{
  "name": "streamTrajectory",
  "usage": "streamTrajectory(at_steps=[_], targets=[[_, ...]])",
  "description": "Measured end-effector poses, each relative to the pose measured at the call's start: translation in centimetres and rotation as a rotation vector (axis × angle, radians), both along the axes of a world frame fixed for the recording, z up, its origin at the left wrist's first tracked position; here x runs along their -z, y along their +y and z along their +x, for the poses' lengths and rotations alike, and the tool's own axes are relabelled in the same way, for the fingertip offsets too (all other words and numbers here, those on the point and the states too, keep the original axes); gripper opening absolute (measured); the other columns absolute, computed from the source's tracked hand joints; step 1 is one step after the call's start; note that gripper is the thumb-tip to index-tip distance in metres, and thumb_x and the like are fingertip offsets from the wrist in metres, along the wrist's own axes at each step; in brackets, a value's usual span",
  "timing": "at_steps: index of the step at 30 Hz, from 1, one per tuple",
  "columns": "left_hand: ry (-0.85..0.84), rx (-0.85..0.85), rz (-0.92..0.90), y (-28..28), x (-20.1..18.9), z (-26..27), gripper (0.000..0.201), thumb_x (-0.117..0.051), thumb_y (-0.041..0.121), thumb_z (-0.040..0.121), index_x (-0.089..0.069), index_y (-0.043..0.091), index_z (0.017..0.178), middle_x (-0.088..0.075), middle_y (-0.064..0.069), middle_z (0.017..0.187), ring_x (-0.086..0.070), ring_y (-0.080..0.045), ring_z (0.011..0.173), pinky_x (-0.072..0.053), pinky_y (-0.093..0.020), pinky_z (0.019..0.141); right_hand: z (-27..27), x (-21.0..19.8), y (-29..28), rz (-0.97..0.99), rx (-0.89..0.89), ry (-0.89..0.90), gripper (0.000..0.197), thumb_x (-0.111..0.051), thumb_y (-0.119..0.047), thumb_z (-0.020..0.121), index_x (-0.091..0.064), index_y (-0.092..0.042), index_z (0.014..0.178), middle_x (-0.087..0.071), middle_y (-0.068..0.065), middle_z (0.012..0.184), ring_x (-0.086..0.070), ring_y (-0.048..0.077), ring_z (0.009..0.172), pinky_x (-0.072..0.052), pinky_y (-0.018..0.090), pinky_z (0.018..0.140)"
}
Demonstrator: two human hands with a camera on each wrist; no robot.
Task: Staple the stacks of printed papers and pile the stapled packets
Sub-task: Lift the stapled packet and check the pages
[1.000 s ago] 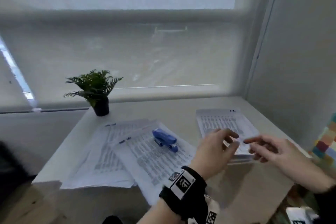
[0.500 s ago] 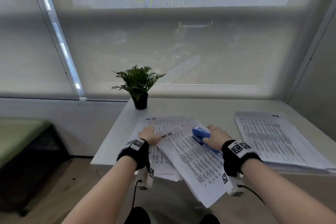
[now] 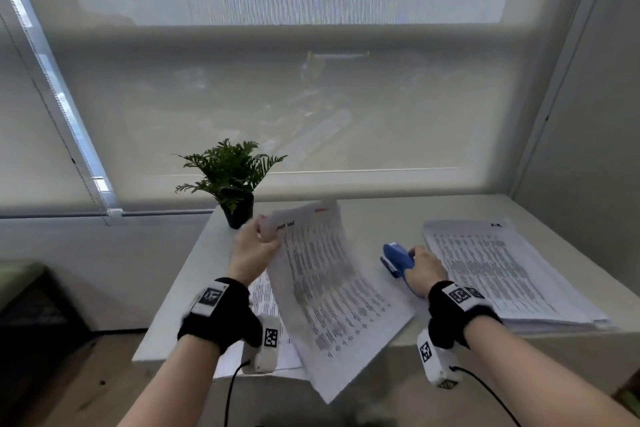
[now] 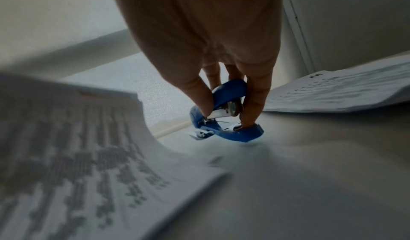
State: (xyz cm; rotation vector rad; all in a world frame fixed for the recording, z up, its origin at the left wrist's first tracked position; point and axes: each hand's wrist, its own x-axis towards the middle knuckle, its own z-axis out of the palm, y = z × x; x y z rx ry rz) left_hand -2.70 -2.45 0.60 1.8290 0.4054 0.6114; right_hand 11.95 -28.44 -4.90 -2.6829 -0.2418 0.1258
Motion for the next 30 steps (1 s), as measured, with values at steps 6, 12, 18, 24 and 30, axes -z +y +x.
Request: streamTrajectory(at_steps=[6,12,18,24,30], targets=[[-0.369,0.091,-0.175,-0.6,-6.5,-1.8,0.014,-0.060,0.004,0.088,-0.065,0.009,0.100,-0.069,-0.005,0.091,-0.068,-0.008,0.073,-0.058,-0.021,0.068,0.1,-0.4,-0.1,-0.030,-0.034,0.086,0.045,-0.053,-0.017,0.088,-0.047,-0.015,0.132,-0.051,0.016,0.134,-0.050,0.030,0.123,-0.042,0.032,0.099],[-0.420,0.087,-0.136,-0.6,-9.7,-0.9,0.015,-0.054,0.005,0.092,-0.060,0.018,0.099,-0.072,0.013,0.083,-0.068,0.003,0.074,-0.053,-0.012,0.066,-3.1,-10.9,0.4,1.049,-0.479,0.422,0.060,-0.071,-0.017,0.071,-0.053,-0.023,0.128,-0.056,-0.003,0.133,-0.049,0.017,0.126,-0.023,0.043,0.102],[-0.494,-0.047,-0.051,-1.5,-10.5,-0.4,0.010,-0.053,0.005,0.094,-0.056,0.014,0.099,-0.064,0.005,0.089,-0.062,-0.007,0.080,-0.053,-0.014,0.071,-4.9,-14.9,2.0,1.275,-0.622,0.539,0.079,-0.074,-0.060,0.066,-0.053,-0.023,0.133,-0.060,0.004,0.132,-0.057,0.024,0.122,-0.041,0.049,0.105],[-0.491,-0.247,0.276,-3.6,-9.0,-0.7,0.016,-0.048,0.017,0.094,-0.040,0.010,0.106,-0.048,-0.010,0.108,-0.049,-0.022,0.098,-0.042,-0.036,0.081,-7.1,-13.6,5.6,1.199,-0.325,0.060,0.017,-0.060,-0.008,0.090,-0.064,-0.014,0.106,-0.070,0.006,0.099,-0.065,0.027,0.098,-0.050,0.043,0.097],[-0.374,-0.244,0.394,-3.8,-5.5,-1.7,0.038,-0.048,0.015,0.095,-0.034,0.014,0.129,-0.044,-0.003,0.120,-0.047,-0.014,0.105,-0.045,-0.039,0.089,-7.7,-10.7,6.2,1.139,-0.271,0.126,0.025,-0.072,-0.009,0.081,-0.065,-0.012,0.104,-0.069,0.010,0.103,-0.067,0.024,0.092,-0.053,0.042,0.091]])
